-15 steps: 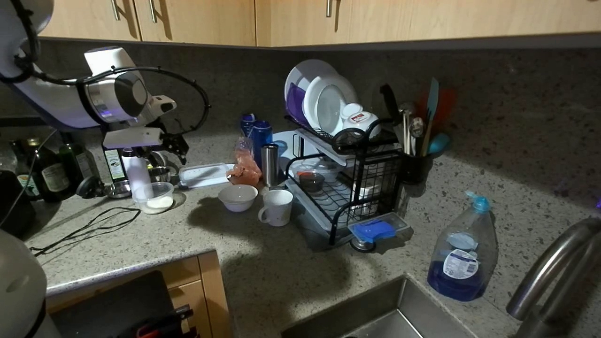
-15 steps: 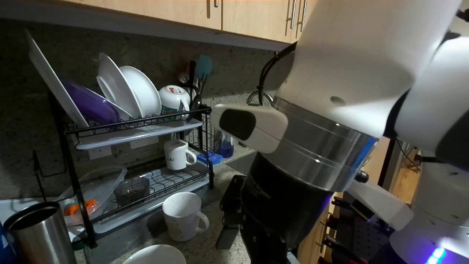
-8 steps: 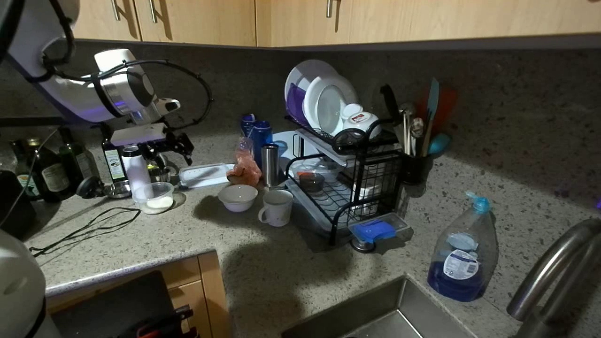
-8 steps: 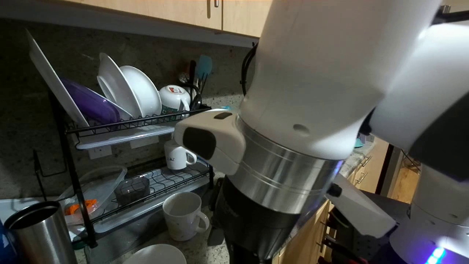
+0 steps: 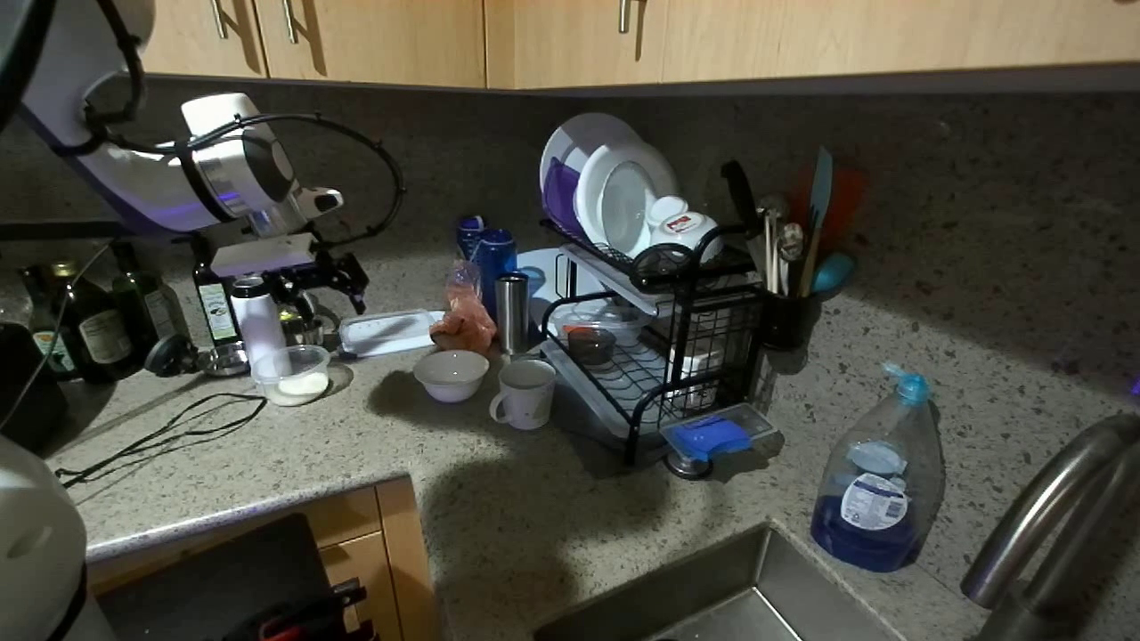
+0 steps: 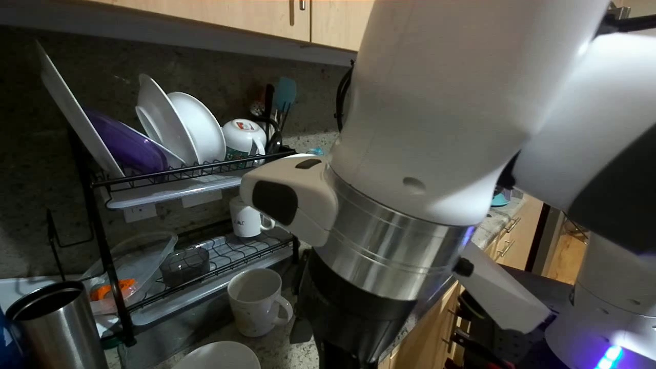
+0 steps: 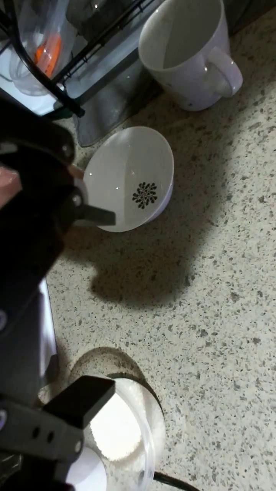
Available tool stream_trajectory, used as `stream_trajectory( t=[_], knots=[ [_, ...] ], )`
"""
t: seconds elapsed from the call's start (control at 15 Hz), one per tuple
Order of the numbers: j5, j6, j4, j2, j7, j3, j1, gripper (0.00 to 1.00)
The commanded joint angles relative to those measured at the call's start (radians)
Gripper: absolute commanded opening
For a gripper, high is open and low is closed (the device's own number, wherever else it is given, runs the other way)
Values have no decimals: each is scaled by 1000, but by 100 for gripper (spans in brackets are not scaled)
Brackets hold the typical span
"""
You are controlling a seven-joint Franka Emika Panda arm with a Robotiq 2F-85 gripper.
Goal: Put the white bowl on the bottom shelf of the dish rack
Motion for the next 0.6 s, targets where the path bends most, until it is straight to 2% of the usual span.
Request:
stream_trajectory(
  t=[0.0,0.27,0.4,0.53],
  knots=[
    [-99,-48,44,32,110,-13,1,100],
    [-247,-75,124,112,250,-46,8,100],
    [-240,-114,179,172,249,-67,21,100],
    [-170,-196,243,243,188,-83,31,100]
  ],
)
